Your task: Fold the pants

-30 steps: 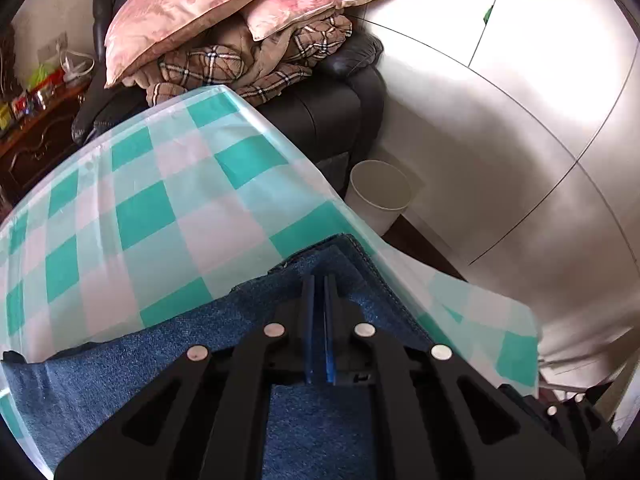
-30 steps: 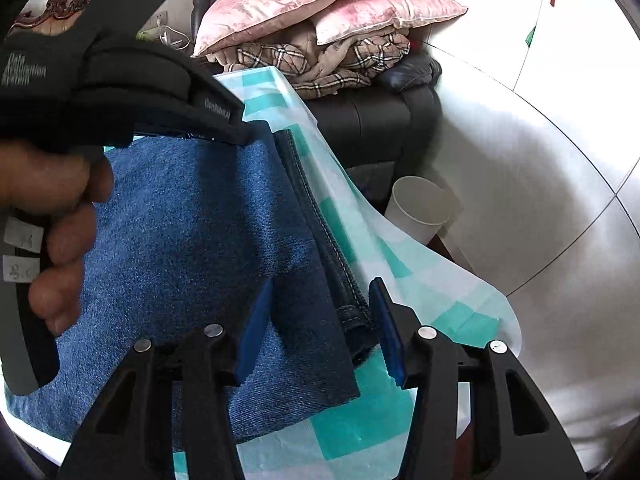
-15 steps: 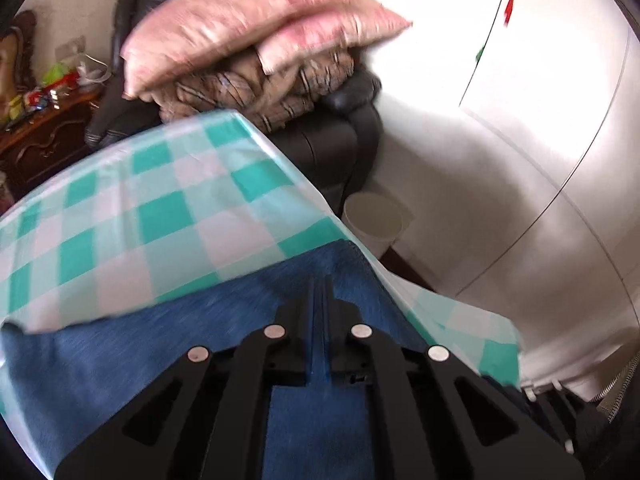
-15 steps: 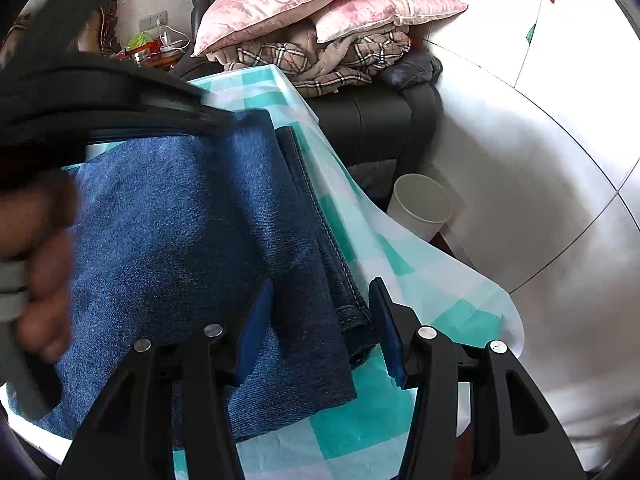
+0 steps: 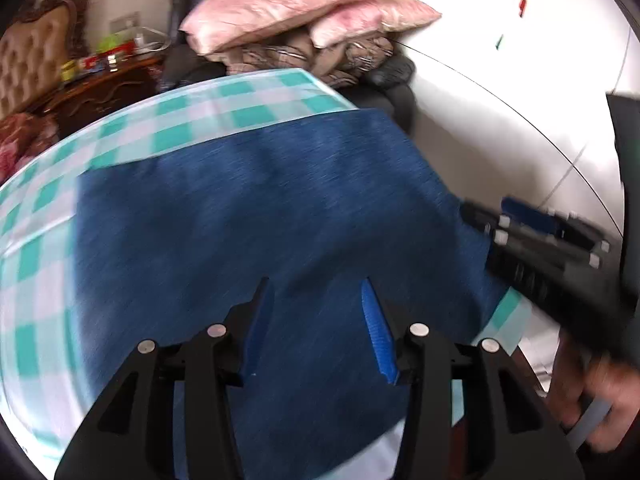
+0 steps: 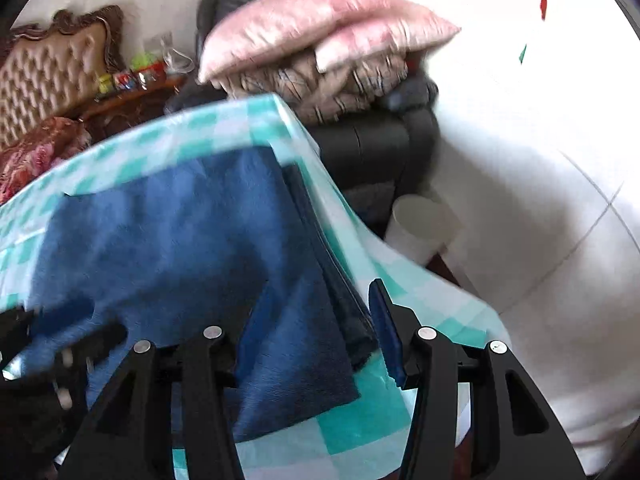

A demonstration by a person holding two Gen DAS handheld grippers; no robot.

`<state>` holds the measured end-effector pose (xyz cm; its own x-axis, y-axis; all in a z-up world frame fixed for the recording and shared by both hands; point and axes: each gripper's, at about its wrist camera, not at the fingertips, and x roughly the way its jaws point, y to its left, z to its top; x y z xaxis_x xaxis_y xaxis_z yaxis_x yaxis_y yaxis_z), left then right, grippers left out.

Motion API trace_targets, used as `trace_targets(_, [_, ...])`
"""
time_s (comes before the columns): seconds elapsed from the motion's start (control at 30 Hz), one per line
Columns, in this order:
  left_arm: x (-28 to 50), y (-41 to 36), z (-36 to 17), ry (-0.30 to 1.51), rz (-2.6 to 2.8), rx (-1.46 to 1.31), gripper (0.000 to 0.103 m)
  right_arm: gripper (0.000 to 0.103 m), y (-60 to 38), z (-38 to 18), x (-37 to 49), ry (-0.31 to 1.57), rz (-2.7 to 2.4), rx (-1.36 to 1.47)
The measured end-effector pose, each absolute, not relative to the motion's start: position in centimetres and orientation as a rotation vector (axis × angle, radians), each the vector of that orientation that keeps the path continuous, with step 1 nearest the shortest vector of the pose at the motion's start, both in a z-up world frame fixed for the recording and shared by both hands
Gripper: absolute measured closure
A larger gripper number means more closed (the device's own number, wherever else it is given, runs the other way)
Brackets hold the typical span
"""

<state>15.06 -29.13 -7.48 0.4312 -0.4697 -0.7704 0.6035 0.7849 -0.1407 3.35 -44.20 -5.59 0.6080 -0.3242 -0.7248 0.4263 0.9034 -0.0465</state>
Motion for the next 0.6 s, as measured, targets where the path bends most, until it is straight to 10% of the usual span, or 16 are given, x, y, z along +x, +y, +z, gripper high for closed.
trace_targets(0.2, [13.3,-24.2,-7.1,0.923,-0.632,0.124,0.038,0.053,-42.7,-8.1,4.8,0.906,-0.469,0.045])
trace_targets(0.37, [11.0,-21.9,-4.8,0.834,-0.567,0.203,0.002,0.052,-42.3,-7.4,3.2,0.919,-0.51,0.055])
trace_targets(0.6, [10.0,-20.4,-3.0,0.806,-0.579,0.152,0.002,0.045,-40.9,-5.1,0.4,0.889,-0.517,0.08])
